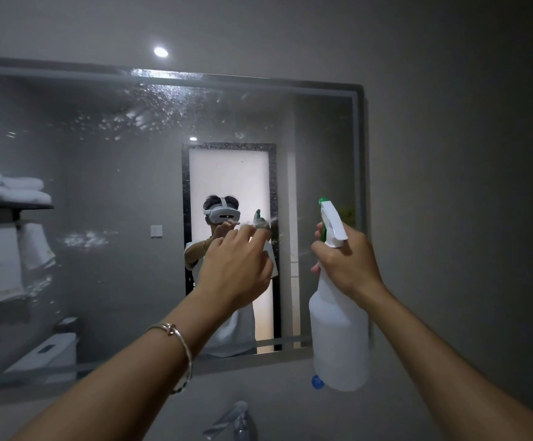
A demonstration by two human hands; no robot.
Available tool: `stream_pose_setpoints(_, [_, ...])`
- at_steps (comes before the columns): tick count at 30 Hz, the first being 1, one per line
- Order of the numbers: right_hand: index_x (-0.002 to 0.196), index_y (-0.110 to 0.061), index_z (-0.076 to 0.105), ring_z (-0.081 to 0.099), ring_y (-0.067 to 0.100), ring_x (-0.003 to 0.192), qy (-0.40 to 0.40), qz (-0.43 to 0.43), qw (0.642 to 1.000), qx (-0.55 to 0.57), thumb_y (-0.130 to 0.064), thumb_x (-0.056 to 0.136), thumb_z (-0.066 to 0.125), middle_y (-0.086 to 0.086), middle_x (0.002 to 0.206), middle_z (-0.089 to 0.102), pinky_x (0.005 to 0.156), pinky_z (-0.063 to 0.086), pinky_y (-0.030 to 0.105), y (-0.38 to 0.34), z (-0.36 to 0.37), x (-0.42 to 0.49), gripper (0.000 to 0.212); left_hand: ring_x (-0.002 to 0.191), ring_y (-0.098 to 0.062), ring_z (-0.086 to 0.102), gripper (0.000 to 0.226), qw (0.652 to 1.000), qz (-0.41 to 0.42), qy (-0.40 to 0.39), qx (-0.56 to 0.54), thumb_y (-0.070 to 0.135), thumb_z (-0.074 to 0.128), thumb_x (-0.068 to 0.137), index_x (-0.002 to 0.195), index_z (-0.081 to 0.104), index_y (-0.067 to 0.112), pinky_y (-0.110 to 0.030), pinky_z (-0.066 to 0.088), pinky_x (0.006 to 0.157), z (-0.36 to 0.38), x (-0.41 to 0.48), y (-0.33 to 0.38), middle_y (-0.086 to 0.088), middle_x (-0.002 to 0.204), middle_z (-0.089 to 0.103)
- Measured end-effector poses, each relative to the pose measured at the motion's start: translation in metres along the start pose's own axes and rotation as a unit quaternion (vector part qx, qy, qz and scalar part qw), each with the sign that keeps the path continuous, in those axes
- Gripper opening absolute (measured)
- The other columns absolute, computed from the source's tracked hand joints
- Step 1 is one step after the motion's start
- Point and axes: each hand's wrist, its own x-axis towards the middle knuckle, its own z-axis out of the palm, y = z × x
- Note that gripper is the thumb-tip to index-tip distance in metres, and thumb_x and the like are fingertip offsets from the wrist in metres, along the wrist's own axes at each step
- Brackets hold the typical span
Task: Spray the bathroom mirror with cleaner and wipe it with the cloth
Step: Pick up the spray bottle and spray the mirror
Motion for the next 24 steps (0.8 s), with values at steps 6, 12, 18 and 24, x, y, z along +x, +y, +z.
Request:
stream_pose_setpoints(6, [0.084, -0.010, 0.059, 0.065, 0.019, 0.053, -0.033, 0.002, 0.999, 0.005, -0.009, 0.082, 0.060, 0.001, 0.069, 0.059, 0.062, 0.057, 0.044, -0.020, 0.036, -0.004, 0.002, 0.095, -0.020, 0.053, 0.037, 1.000, -0.021, 0.002, 0.013, 0.033, 0.034, 0.089, 0.120, 0.049, 0.019, -0.032, 0.043, 0.077, -0.014, -0.013, -0.036, -0.003, 0.116, 0.055])
stream_pose_setpoints(12, [0.087, -0.007, 0.061, 0.064, 0.019, 0.055, -0.064, -0.015, 0.998, -0.002, -0.011, 0.084, 0.061, 0.005, 0.073, 0.060, 0.044, 0.047, 0.018, -0.033, 0.076, -0.010, 0.005, 0.094, -0.026, 0.056, 0.057, 0.998, -0.048, 0.019, 0.036, 0.038, 0.017, 0.077, 0.113, 0.055, 0.016, -0.034, 0.041, 0.072, -0.025, -0.029, -0.071, -0.006, 0.111, 0.058])
stream_pose_setpoints(18, [0.082, -0.013, 0.058, 0.066, 0.017, 0.053, -0.106, -0.027, 0.993, 0.031, -0.008, 0.083, 0.058, 0.002, 0.070, 0.059, 0.059, 0.056, 0.041, -0.052, 0.106, -0.013, 0.005, 0.082, -0.031, 0.059, 0.054, 0.996, -0.068, 0.020, 0.054, 0.037, 0.021, 0.076, 0.104, 0.059, 0.012, -0.033, 0.040, 0.064, -0.035, -0.045, -0.107, -0.010, 0.102, 0.060])
stream_pose_setpoints(24, [0.081, -0.006, 0.059, 0.066, 0.019, 0.049, -0.119, -0.025, 0.990, 0.077, -0.019, 0.068, 0.056, -0.001, 0.062, 0.058, 0.058, 0.054, 0.042, -0.069, 0.137, -0.021, 0.018, 0.091, -0.027, 0.058, 0.052, 0.993, -0.092, -0.007, 0.080, 0.039, 0.021, 0.083, 0.115, 0.054, 0.014, -0.034, 0.044, 0.072, -0.043, -0.058, -0.135, -0.008, 0.112, 0.058])
